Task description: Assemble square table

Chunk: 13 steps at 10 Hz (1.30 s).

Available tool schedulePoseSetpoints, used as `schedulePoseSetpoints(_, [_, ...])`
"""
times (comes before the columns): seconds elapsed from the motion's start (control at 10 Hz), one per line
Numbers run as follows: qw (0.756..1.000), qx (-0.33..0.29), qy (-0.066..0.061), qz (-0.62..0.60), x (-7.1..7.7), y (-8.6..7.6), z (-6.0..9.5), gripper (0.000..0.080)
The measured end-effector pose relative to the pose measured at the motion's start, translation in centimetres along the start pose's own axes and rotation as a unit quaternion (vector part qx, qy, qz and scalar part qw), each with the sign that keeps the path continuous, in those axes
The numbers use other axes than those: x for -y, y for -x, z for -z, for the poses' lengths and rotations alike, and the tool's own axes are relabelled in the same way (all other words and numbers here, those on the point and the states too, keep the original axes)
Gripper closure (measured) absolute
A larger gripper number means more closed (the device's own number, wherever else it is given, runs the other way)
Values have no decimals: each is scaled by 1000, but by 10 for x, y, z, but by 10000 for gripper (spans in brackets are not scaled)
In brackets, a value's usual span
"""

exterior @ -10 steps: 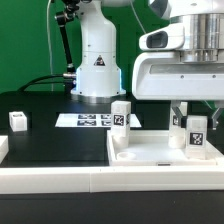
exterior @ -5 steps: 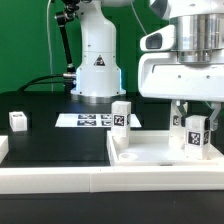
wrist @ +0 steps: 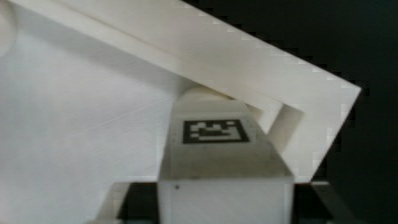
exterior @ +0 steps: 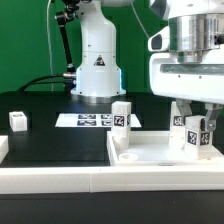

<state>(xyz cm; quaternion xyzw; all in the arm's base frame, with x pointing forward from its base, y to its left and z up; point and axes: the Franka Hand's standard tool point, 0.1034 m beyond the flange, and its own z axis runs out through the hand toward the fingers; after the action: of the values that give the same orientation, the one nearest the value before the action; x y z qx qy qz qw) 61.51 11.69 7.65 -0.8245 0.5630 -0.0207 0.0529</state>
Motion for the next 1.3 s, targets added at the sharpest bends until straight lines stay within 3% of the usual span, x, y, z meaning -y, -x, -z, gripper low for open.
schedulePoseSetpoints(0.2, [998,3,-1,-64,0,1,0,509])
schedulePoseSetpoints(0.4, [999,3,-1,-45,0,1,0,486])
schedulePoseSetpoints(0.5, [1000,3,-2,-28,0,1,0,306])
schedulePoseSetpoints(0.6, [1000,3,-2,-17,2,6,0,202])
schedulePoseSetpoints(1.0, [991,1,-5,136,5,11,1,152])
schedulePoseSetpoints(1.3, [963,-4,0,268,4,11,0,150])
